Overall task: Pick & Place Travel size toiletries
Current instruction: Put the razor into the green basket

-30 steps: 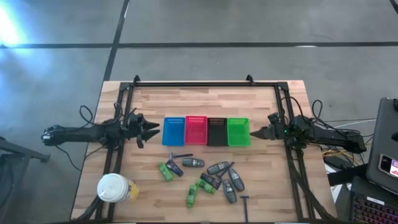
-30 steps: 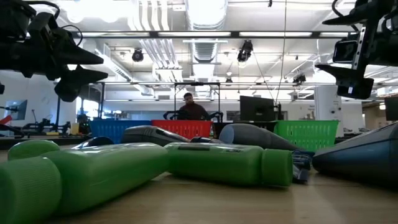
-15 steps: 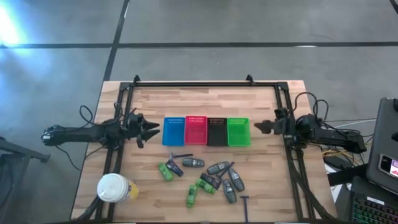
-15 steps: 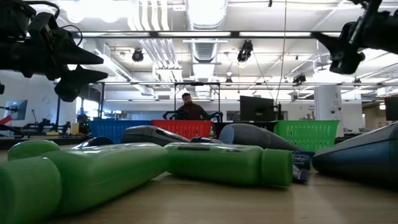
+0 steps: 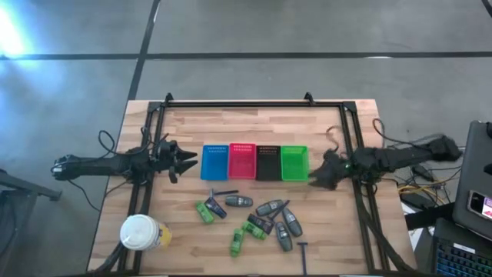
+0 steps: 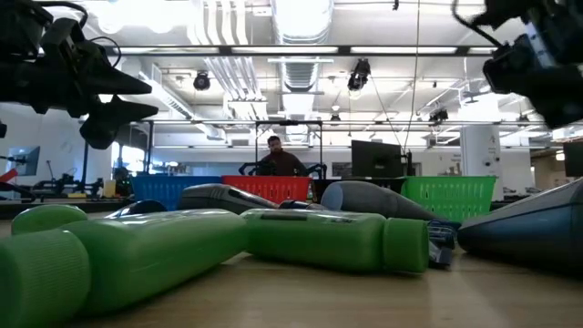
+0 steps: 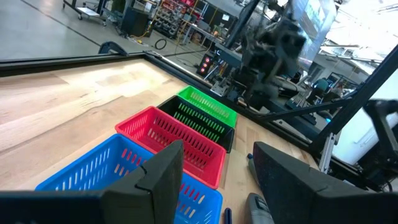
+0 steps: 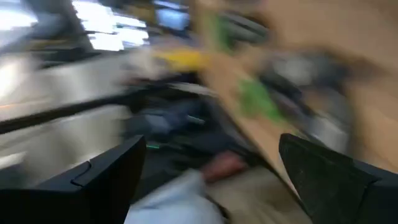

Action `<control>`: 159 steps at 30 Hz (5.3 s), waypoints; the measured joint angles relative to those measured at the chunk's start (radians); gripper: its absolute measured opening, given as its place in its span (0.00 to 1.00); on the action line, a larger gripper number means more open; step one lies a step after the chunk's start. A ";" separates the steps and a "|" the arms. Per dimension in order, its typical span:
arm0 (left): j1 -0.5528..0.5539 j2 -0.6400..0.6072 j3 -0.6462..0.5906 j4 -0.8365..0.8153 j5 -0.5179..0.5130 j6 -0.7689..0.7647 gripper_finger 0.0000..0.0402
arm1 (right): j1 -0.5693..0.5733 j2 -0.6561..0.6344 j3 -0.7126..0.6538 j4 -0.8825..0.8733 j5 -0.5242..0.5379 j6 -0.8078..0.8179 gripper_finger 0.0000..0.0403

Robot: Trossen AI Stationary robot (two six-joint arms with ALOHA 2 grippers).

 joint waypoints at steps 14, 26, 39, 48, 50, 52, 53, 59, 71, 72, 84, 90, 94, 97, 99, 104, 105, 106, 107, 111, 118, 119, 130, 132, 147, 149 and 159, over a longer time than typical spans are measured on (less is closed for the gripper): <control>0.000 0.000 0.000 0.000 0.000 0.000 0.50 | 0.439 0.831 0.547 -0.330 -0.041 0.348 0.90; 0.000 0.000 0.000 0.000 0.000 0.000 0.50 | 0.453 1.306 0.884 -0.532 -0.211 0.260 0.90; 0.000 0.000 0.000 0.000 0.000 0.000 0.50 | 0.485 1.450 0.951 -0.535 -0.221 0.203 0.84; 0.000 0.000 0.000 0.000 0.000 0.000 0.50 | 0.493 1.471 0.950 -0.537 -0.222 0.203 0.58; 0.000 0.000 0.000 0.000 0.000 0.000 0.50 | 0.494 1.468 0.950 -0.548 -0.219 0.206 0.51; 0.000 0.000 0.000 0.000 0.000 0.000 0.50 | 0.494 1.468 0.950 -0.554 -0.219 0.207 0.44; 0.000 0.000 0.000 0.000 0.000 0.000 0.50 | 0.494 1.468 0.950 -0.554 -0.219 0.210 0.40; 0.000 0.000 0.000 0.000 0.000 0.000 0.50 | 0.494 1.475 0.950 -0.538 -0.235 0.202 0.21; 0.000 0.000 0.000 0.000 0.000 0.000 0.50 | 0.498 1.434 0.949 -0.567 -0.148 0.165 0.06; 0.000 0.000 0.000 0.000 0.000 0.000 0.50 | 0.497 1.418 0.948 -0.578 -0.127 0.165 0.06; 0.000 0.000 0.000 0.000 0.000 0.000 0.50 | 0.490 1.138 0.910 -0.656 0.017 0.202 0.06; 0.000 0.001 0.000 0.000 0.000 0.000 0.50 | 0.422 0.968 0.824 -0.679 0.276 0.255 0.09; 0.000 0.001 0.000 0.000 0.000 0.000 0.50 | 0.306 0.877 0.758 -0.701 0.357 0.179 0.09; 0.000 0.001 0.000 0.000 0.000 0.000 0.50 | 0.175 0.814 0.712 -0.700 0.353 0.047 0.08; 0.000 0.001 0.000 0.000 0.000 0.000 0.50 | 0.070 0.776 0.678 -0.702 0.327 -0.048 0.09; 0.000 0.001 0.000 0.000 0.000 0.000 0.50 | -0.201 0.706 0.623 -0.693 0.187 -0.282 0.09; 0.000 0.001 0.000 0.000 0.000 0.000 0.50 | -0.246 0.704 0.614 -0.690 0.152 -0.323 0.09; 0.000 0.001 0.000 0.000 0.000 0.000 0.50 | -0.286 0.704 0.605 -0.688 0.120 -0.362 0.09; 0.000 0.001 0.000 0.000 0.000 0.000 0.50 | -0.320 0.706 0.597 -0.691 0.096 -0.394 0.09; 0.000 0.001 0.000 0.000 0.000 0.000 0.50 | -0.417 0.740 0.564 -0.674 0.022 -0.487 0.09; 0.000 0.001 0.000 0.000 0.000 0.000 0.50 | -0.476 0.847 0.542 -0.623 0.002 -0.556 0.10; 0.000 0.001 0.000 0.000 0.000 0.000 0.50 | -0.482 0.863 0.541 -0.615 -0.005 -0.563 0.10; 0.000 0.001 0.000 0.000 0.000 0.000 0.50 | -0.489 0.992 0.575 -0.590 -0.043 -0.634 0.23; 0.000 0.001 0.000 0.000 0.000 0.000 0.50 | -0.489 0.994 0.581 -0.590 -0.043 -0.636 0.29; 0.000 0.001 0.000 0.000 0.000 0.000 0.50 | -0.352 0.910 0.750 -0.590 0.011 -1.067 0.61; 0.000 0.001 0.000 0.000 0.000 0.000 0.50 | -0.311 0.919 0.783 -0.587 0.011 -1.154 0.61; 0.000 0.001 0.000 0.000 0.000 0.000 0.50 | -0.267 0.928 0.871 -0.596 0.044 -1.216 0.58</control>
